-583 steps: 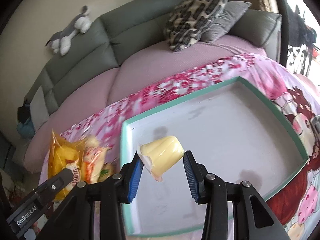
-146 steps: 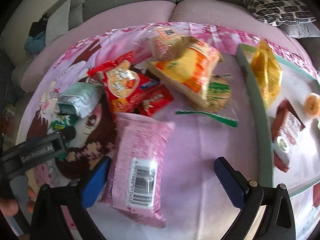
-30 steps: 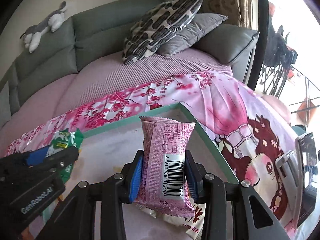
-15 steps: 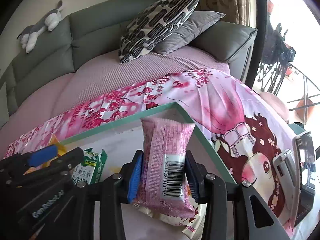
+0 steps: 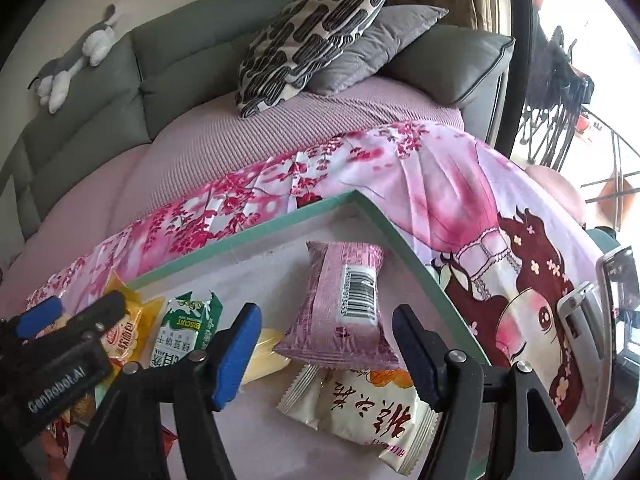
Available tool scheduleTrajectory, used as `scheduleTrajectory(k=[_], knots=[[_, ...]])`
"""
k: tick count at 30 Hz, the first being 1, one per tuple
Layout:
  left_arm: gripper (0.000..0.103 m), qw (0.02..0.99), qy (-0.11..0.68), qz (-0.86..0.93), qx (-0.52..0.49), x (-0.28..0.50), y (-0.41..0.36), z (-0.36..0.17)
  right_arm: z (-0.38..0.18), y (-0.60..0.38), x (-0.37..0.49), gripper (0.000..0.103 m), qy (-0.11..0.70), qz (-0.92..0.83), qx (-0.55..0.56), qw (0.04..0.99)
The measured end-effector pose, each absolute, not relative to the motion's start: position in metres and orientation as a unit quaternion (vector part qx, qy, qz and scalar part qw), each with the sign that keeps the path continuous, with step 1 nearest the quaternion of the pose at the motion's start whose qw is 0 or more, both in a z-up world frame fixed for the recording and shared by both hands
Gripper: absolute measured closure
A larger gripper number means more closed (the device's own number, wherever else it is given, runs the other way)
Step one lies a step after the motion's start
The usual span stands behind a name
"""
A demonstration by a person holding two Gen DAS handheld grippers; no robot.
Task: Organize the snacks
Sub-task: 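Move both open tools back from the tray to the snack pile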
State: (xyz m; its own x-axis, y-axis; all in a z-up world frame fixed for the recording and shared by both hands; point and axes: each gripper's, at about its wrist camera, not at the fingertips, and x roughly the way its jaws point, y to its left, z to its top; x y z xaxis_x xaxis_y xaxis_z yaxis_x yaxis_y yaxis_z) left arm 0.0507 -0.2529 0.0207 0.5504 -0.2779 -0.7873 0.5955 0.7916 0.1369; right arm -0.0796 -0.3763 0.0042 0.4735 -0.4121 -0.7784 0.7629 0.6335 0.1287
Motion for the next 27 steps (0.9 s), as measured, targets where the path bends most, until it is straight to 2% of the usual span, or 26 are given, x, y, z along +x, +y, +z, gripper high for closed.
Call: scheduleTrajectory(k=[2, 4, 8, 10, 20, 27], knots=[[0.009, 0.864, 0.396, -0.243, 0.196, 0.054, -0.248, 0.02, 0.003, -0.375, -0.078, 0.029, 0.373, -0.356, 0.232, 0.825], [0.008, 0.867, 0.393, -0.234, 0.198, 0.056, -0.244, 0.019, 0.003, -0.374, -0.077, 0.017, 0.376, -0.358, 0.227, 0.824], [0.003, 0.871, 0.394, -0.22, 0.192, 0.059, -0.235, 0.017, 0.002, -0.372, -0.075, 0.009, 0.381, -0.359, 0.222, 0.823], [0.002, 0.874, 0.393, -0.216, 0.186, 0.061, -0.231, 0.018, 0.003, -0.37, -0.075, 0.0, 0.381, -0.357, 0.221, 0.824], [0.002, 0.876, 0.399, -0.228, 0.145, 0.063, -0.216, 0.022, 0.013, -0.361, -0.069, 0.0, 0.37, -0.35, 0.193, 0.839], [0.002, 0.874, 0.401, -0.246, 0.12, 0.06, -0.196, 0.03, 0.013, -0.362, -0.07, 0.0, 0.359, -0.337, 0.223, 0.841]])
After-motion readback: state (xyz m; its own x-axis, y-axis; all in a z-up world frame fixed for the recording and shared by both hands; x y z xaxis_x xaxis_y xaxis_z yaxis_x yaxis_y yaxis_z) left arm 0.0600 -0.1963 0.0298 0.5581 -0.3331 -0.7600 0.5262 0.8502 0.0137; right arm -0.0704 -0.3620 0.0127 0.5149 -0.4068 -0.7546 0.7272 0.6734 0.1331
